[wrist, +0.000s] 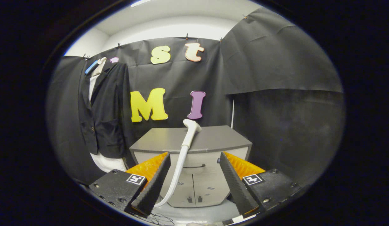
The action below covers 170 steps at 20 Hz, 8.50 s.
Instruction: Iron the clothes twice with a garment steamer, once on the left side and once on the right side.
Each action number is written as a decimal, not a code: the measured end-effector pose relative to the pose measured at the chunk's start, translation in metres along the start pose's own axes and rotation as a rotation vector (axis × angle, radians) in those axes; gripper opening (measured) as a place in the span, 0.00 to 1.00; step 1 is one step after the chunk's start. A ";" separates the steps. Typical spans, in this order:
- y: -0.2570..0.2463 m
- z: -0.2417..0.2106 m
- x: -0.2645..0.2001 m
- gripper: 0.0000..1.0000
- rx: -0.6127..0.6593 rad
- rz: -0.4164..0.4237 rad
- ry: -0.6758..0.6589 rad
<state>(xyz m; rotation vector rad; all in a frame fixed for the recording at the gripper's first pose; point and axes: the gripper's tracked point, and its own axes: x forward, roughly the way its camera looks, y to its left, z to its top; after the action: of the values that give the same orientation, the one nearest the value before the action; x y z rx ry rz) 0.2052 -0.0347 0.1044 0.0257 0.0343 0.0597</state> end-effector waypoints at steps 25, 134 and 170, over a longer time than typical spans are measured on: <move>0.032 -0.032 0.291 0.72 0.125 0.226 0.361; 0.419 -0.022 0.079 0.33 -0.112 0.369 0.263; 0.406 -0.166 0.078 0.33 -0.182 0.340 0.485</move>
<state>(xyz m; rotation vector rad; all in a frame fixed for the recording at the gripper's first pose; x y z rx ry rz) 0.2535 0.3790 -0.0531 -0.1666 0.5099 0.4076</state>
